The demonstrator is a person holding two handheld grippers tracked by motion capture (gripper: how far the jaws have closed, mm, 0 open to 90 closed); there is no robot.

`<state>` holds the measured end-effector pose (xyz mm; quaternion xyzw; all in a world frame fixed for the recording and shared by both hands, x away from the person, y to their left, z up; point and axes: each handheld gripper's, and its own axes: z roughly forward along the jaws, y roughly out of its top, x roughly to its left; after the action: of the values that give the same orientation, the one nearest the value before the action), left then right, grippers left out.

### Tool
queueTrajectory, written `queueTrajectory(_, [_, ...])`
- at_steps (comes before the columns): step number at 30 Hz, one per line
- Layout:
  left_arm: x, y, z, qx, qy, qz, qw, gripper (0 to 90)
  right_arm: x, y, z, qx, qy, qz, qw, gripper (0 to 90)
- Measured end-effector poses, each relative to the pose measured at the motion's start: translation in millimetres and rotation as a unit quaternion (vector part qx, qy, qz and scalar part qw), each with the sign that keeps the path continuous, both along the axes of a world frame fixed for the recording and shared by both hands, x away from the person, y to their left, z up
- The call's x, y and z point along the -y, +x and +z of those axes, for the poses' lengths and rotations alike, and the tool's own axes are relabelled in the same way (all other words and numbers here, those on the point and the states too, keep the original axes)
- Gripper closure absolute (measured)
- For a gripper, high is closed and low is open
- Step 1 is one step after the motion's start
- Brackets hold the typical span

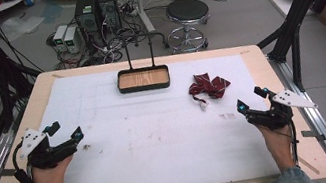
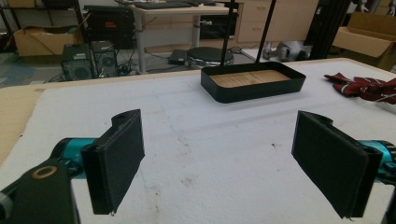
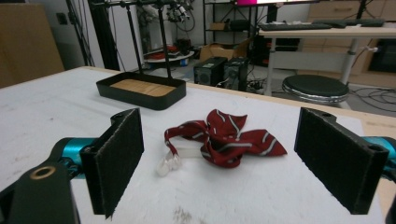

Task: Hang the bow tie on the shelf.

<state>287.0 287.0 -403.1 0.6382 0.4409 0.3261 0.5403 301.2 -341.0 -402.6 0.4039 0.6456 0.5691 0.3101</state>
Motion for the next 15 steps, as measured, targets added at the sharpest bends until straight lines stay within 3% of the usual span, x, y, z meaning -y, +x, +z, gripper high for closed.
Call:
queueTrajectory(8, [-0.8, 0.4, -0.4, 0.004, 0.001, 0.003, 1.0000, 17.2, -2.2, 32.9, 10.6, -0.020, -0.005, 0.026, 0.9995, 21.5])
queueTrajectory(15, [-0.3, 1.2, -0.5, 0.003, 0.005, -0.001, 1.0000, 17.2, -8.2, 55.2, 24.3, -0.015, -0.019, 0.030, 0.9993, 21.5])
